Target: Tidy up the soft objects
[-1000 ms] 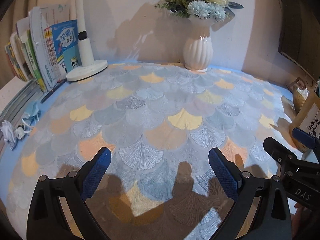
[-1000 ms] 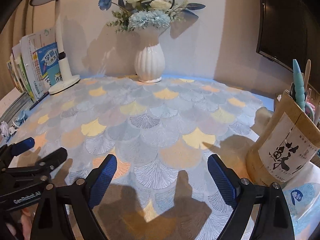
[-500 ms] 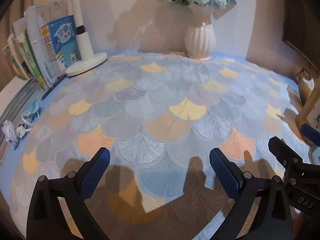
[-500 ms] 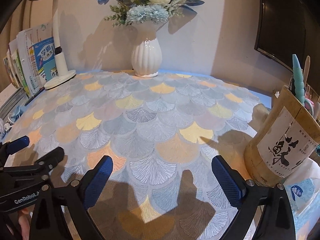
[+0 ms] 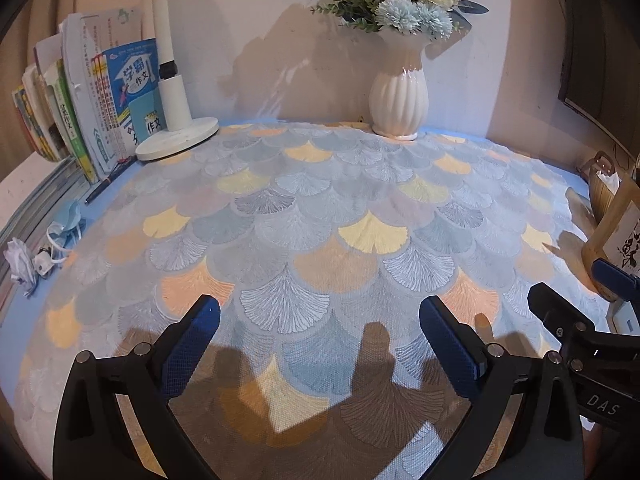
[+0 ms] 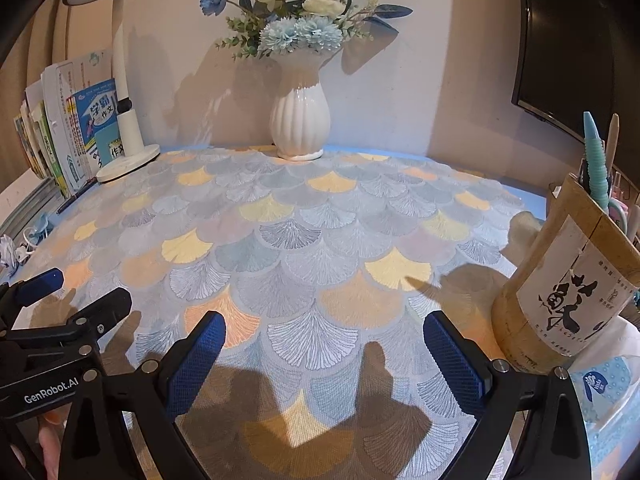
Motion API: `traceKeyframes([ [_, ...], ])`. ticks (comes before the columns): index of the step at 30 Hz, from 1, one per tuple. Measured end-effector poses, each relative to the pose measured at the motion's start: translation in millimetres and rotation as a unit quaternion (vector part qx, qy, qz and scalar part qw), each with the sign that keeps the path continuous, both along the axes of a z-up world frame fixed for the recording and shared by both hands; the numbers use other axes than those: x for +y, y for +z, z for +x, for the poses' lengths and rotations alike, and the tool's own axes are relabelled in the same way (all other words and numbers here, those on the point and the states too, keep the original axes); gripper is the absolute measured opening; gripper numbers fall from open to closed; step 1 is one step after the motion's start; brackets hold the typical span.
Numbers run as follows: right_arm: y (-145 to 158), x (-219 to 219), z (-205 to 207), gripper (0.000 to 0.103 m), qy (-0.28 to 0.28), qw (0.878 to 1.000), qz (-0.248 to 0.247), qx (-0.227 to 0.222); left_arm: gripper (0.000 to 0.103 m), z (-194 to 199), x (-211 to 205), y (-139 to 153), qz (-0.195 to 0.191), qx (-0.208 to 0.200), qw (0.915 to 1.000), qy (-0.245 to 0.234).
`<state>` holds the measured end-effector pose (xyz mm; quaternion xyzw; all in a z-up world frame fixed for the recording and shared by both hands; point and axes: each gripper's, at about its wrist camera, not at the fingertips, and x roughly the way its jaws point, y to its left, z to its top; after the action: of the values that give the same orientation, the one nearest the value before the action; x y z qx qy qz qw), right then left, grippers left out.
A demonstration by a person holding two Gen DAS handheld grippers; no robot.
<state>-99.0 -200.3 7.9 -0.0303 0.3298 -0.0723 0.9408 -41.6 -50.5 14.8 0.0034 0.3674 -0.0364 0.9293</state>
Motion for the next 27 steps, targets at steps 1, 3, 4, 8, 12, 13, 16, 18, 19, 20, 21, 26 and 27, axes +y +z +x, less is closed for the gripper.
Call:
traceKeyframes([
  [1, 0.1, 0.5, 0.1, 0.099, 0.0, 1.0, -0.001, 0.0, 0.1, -0.2, -0.7, -0.1, 0.001, 0.001, 1.0, -0.001],
  [3, -0.1, 1.3, 0.5, 0.099, 0.0, 1.0, -0.001, 0.001, 0.1, 0.1, -1.9, -0.9, 0.002, 0.004, 1.0, -0.003],
  [4, -0.6, 2.0, 1.1, 0.099, 0.0, 1.0, -0.002, 0.003, 0.1, 0.5, -1.9, -1.4, 0.002, 0.005, 1.0, -0.004],
  [8, -1.6, 2.5, 2.4, 0.099, 0.001, 1.0, -0.003, 0.008, 0.1, 2.6, -3.1, -3.7, 0.006, 0.014, 0.9999, -0.001],
  [12, -2.1, 2.3, 3.0, 0.099, 0.003, 1.0, -0.004, 0.009, 0.1, 1.5, -3.2, -3.2, 0.007, 0.011, 0.9999, -0.001],
  [13, -2.3, 2.4, 3.1, 0.099, 0.003, 1.0, -0.004, 0.009, 0.1, 1.8, -2.9, -3.4, 0.006, 0.012, 0.9999, -0.001],
  [16, -2.4, 2.5, 3.2, 0.099, 0.003, 1.0, -0.004, 0.009, 0.1, 2.8, -2.5, -3.8, 0.007, 0.014, 0.9999, -0.002],
  [18, -2.4, 2.4, 3.3, 0.099, 0.003, 1.0, -0.004, 0.01, 0.1, 3.2, -2.8, -4.1, 0.008, 0.016, 0.9998, -0.003],
  [19, -2.3, 2.5, 3.3, 0.099, 0.003, 1.0, -0.004, 0.01, 0.1, 3.5, -2.9, -4.3, 0.009, 0.016, 0.9998, -0.003],
  [20, -2.4, 2.5, 3.4, 0.099, 0.003, 1.0, -0.004, 0.01, 0.1, 3.5, -2.8, -4.3, 0.008, 0.016, 0.9998, -0.003],
  [21, -2.5, 2.5, 3.6, 0.099, 0.003, 1.0, -0.004, 0.011, 0.1, 3.5, -2.8, -4.5, 0.008, 0.016, 0.9998, -0.003],
  [26, -2.3, 2.8, 3.7, 0.099, 0.003, 1.0, -0.004, 0.011, 0.1, 4.6, -3.2, -5.6, 0.008, 0.019, 0.9998, -0.004],
  [27, -2.2, 2.8, 3.8, 0.099, 0.003, 1.0, -0.004, 0.012, 0.1, 5.0, -3.4, -5.9, 0.009, 0.02, 0.9998, -0.004],
])
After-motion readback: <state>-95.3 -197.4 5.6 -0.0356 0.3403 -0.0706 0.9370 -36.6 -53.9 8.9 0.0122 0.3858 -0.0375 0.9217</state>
